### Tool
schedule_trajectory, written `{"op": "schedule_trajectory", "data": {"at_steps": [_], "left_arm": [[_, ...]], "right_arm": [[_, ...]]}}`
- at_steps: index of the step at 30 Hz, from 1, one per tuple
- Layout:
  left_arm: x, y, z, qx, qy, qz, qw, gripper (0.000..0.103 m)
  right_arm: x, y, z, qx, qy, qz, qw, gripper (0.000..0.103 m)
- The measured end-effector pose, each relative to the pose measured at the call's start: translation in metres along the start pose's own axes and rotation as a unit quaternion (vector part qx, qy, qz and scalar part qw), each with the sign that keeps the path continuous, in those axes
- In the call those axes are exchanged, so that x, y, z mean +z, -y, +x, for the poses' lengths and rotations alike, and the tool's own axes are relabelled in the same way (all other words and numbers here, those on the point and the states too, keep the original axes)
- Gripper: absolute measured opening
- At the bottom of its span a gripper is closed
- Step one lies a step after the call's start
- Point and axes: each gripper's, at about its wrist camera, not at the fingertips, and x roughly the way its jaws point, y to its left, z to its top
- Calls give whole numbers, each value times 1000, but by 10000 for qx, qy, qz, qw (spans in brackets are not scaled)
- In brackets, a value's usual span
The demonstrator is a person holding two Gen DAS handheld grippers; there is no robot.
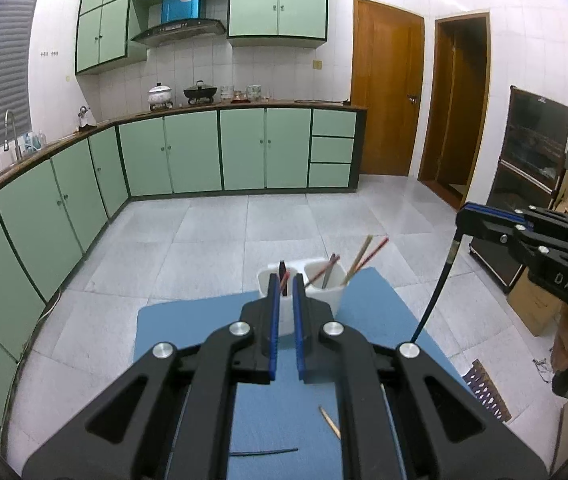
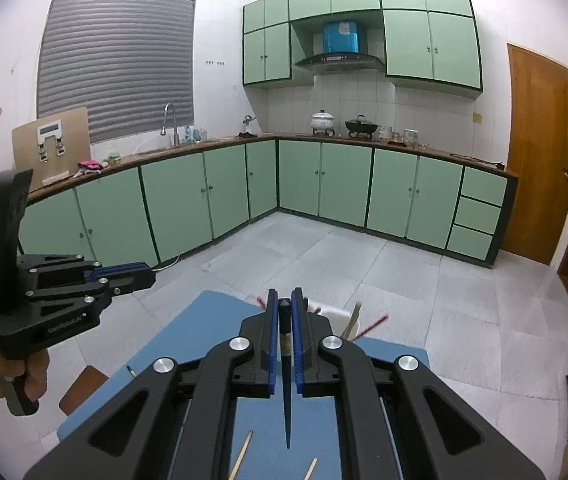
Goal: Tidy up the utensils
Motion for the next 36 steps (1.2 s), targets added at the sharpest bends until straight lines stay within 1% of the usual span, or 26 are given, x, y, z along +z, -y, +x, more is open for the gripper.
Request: {"op": "schedule_trajectory", "data": {"at_steps": [3,6,8,10,11,12,14,15,18,20,21,25,27,30,32,36], "left_arm": [[2,-4,-5,-41,56,-27,10000,6],[-17,-20,-9,-21,-21,-167,9999,7],[-46,-42,-5,69,-249,-360,9990,10],[-81,-72,2,288,-535,-679,9958,10],[-98,-87,7,322,-706,-892,9930,10],[-124,-107,15,400,-978,-1186,9873,10],[-157,-131,23,725,-1226,-1492,9785,11],[-177,-144,29,864,-1346,-1718,9721,12],[-206,-160,44,1106,-1519,-2088,9597,15],[-223,-169,58,1311,-1637,-2411,9476,17],[-227,-173,64,1389,-1675,-2542,9423,17],[-230,-172,81,1735,-1702,-2713,9313,17],[-228,-164,89,1876,-1705,-2710,9286,18],[-226,-154,103,2050,-1734,-2599,9275,19],[-226,-150,111,2098,-1744,-2585,9267,19],[-234,-150,121,2076,-1857,-2646,9232,19]], "right_arm": [[7,-1,0,15,69,0,10000,6],[7,-3,-1,73,118,-6,9999,6],[1,-3,-1,119,120,-7,9999,6],[-4,-2,-2,174,134,-20,9998,6],[-7,-2,-1,211,133,-45,9997,6],[-9,-3,-1,237,136,-65,9996,6],[-17,-3,0,325,131,-102,9993,6],[-20,-2,0,354,125,-102,9992,6],[-30,1,4,482,78,-53,9988,6],[-38,6,8,564,49,-19,9984,6],[-39,8,9,590,40,-5,9983,6],[-48,21,15,715,36,81,9974,6],[-52,30,18,767,38,151,9969,6],[-55,42,20,820,49,262,9963,6],[-56,47,19,838,66,292,9960,6],[-57,51,16,858,79,318,9958,6]]}}
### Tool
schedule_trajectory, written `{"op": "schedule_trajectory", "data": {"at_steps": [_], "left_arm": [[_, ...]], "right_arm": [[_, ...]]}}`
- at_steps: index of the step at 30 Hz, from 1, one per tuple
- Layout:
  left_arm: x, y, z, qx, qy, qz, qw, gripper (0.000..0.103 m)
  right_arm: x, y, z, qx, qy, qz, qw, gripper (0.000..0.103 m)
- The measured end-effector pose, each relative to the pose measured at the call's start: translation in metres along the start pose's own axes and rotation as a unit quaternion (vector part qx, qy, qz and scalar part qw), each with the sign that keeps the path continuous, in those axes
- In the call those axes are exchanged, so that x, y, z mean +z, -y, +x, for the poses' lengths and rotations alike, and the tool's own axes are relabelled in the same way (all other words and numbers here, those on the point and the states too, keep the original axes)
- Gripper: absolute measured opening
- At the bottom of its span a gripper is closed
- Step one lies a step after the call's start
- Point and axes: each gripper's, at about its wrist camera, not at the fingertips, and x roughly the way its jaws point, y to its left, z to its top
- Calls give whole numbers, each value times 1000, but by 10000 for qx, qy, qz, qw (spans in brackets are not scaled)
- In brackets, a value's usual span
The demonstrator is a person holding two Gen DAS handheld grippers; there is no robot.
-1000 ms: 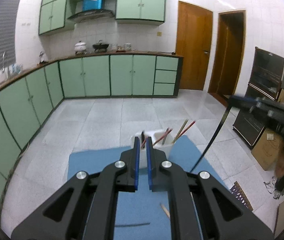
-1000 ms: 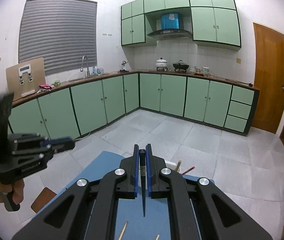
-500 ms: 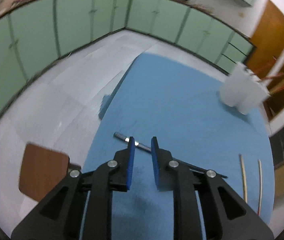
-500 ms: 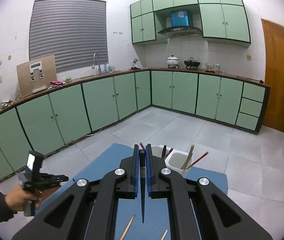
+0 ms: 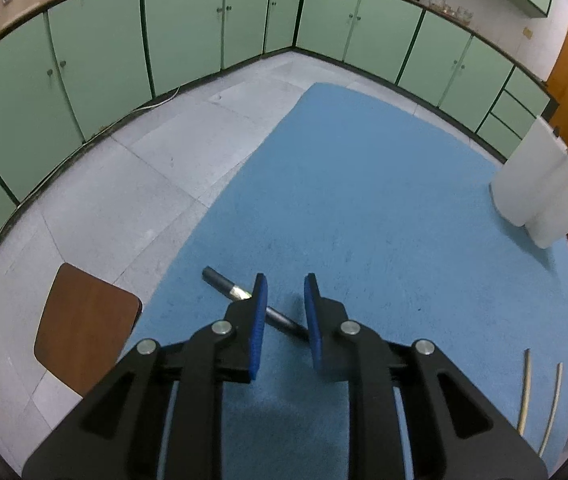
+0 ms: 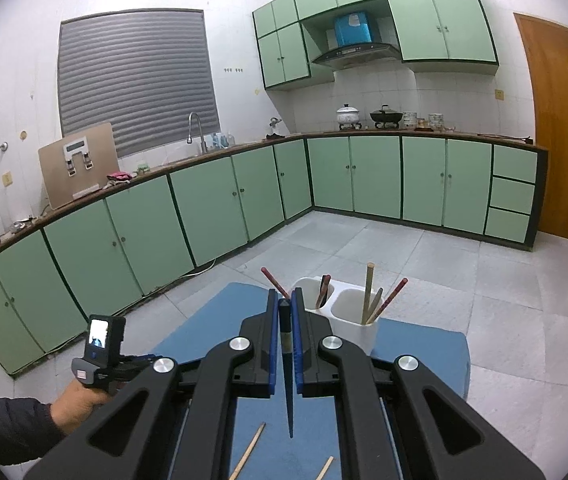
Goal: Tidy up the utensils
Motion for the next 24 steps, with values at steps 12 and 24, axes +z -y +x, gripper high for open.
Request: {"op": "schedule_trajectory", "data": {"at_steps": [12,24], "left_arm": [[-1,34,12,-695,16,928,9933,2],[-8,-27,0,-13,-37,-6,10000,29]], "right_arm": [[3,-10,2,-137,-60,-4,9999,6],[2,-16,6,-88,-61,50,9999,6]]}}
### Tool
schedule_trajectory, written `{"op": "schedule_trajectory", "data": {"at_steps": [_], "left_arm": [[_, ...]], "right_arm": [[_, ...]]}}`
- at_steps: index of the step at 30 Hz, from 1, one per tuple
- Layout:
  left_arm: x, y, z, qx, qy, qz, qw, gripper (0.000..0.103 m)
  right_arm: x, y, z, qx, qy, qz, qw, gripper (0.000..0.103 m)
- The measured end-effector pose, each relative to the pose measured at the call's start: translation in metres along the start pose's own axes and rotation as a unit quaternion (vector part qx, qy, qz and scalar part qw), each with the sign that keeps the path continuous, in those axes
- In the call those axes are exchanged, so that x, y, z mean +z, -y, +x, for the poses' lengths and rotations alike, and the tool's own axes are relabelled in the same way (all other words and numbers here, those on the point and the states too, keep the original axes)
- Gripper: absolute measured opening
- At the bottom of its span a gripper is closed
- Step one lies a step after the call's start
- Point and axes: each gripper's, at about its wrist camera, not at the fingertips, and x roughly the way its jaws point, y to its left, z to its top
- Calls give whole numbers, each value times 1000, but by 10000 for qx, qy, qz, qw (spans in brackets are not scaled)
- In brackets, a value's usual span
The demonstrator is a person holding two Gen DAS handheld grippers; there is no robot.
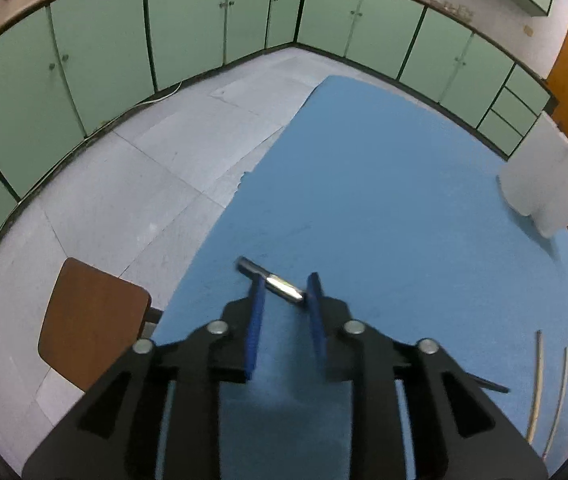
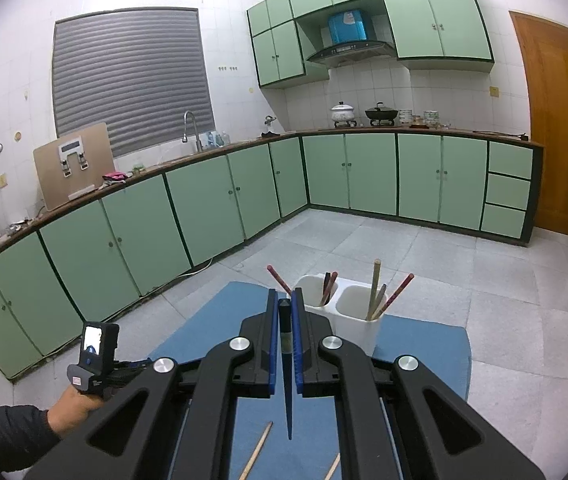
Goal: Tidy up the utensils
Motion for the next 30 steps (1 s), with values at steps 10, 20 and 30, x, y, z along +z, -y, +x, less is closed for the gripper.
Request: {"op": "schedule_trajectory", "data": {"at_steps": [10,20,30], "left_arm": [[11,25,11,-596,-31,460,9972,25],[22,60,27,-630,-113,1115,9917,26],[40,80,32,-684,-72,1325,9888,7]], "right_arm": [[0,7,1,-43,-59,36,10000,6],[-1,10,0,-103,-80,40,9999,6],[-3,18,4,-142,-133,74,9998,6]]}}
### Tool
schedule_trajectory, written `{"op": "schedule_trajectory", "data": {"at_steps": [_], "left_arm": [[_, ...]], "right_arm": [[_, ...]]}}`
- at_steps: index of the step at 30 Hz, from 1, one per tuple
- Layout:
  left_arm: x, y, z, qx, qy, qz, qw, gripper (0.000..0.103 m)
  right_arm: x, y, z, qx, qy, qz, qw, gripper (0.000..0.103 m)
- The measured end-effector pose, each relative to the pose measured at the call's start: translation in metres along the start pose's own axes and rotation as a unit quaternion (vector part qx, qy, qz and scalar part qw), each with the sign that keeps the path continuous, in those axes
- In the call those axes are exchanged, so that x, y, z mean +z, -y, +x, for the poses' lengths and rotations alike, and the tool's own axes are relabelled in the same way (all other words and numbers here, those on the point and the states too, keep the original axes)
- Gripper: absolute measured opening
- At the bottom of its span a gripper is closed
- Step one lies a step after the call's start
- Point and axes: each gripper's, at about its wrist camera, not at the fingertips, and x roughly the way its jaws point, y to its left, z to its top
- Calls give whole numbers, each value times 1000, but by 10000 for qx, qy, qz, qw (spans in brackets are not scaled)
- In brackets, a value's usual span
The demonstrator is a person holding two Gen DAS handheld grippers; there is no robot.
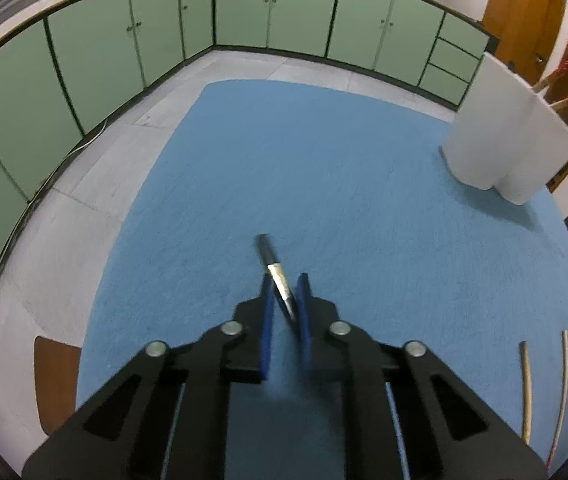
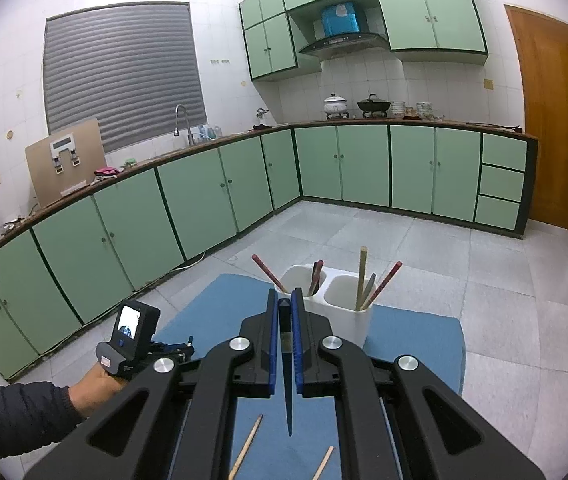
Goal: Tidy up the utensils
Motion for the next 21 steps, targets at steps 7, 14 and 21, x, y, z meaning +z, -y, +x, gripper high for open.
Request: {"op": "schedule_trajectory", "data": {"at_steps": [7,14,21], "left_arm": [[-2,13,-43,-350,609,135,9974,6],[-18,24,-77,-357,816,320,9955,6],[-5,3,-15,-284,-406,-77,9987,6]], "right_arm": [[-1,-2,-2,-44,-22,-10,10000,7],[1,-10,-6,9,52,-11,10000,6],[-1,-12,-6,33,27,-59,10000,6]]}}
